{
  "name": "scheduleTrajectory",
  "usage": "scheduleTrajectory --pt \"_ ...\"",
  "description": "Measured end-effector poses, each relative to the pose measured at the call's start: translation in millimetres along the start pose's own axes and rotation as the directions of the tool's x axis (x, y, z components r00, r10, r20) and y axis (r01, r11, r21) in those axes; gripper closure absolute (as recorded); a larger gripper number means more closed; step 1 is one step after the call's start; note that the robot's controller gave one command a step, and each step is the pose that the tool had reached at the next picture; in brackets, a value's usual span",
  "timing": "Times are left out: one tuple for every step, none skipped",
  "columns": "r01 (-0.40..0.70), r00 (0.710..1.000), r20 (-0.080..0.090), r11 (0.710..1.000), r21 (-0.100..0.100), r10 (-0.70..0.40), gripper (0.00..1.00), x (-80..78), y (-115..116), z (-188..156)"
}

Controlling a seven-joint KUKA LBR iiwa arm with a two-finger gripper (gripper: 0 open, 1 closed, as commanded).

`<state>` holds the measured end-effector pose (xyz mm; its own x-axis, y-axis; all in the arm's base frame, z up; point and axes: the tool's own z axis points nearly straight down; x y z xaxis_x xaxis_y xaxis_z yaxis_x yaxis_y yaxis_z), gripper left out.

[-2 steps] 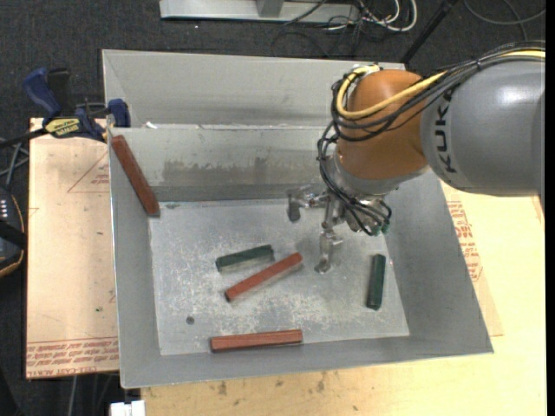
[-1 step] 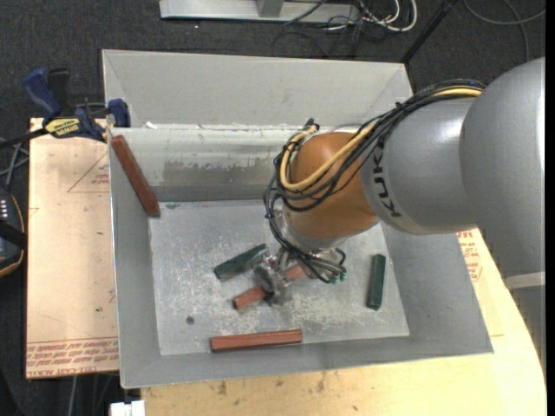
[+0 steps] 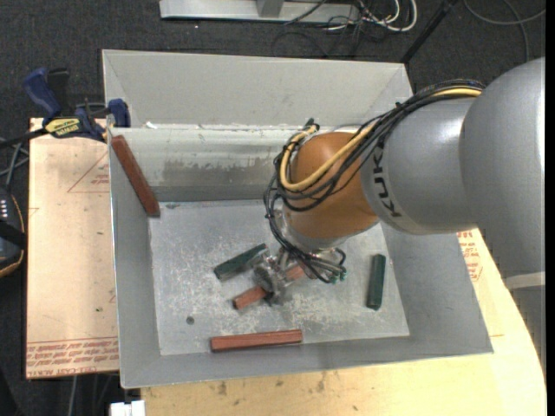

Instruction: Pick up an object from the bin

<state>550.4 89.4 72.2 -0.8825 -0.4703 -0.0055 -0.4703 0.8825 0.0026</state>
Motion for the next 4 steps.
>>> scheduleTrajectory --pt "-0.015 1.0 -0.009 1.0 -0.001 0.015 1.0 2.4 -6 -50" --pt "-0.076 0.997 -0.002 0.997 0.002 0.076 0.0 -9.2 -1 -72" --pt "-0.077 0.997 -0.002 0.997 0.002 0.077 0.0 -9.2 -1 -72" --pt "-0.28 0.96 -0.001 0.96 0.002 0.28 1.0 -34.3 4 -5"
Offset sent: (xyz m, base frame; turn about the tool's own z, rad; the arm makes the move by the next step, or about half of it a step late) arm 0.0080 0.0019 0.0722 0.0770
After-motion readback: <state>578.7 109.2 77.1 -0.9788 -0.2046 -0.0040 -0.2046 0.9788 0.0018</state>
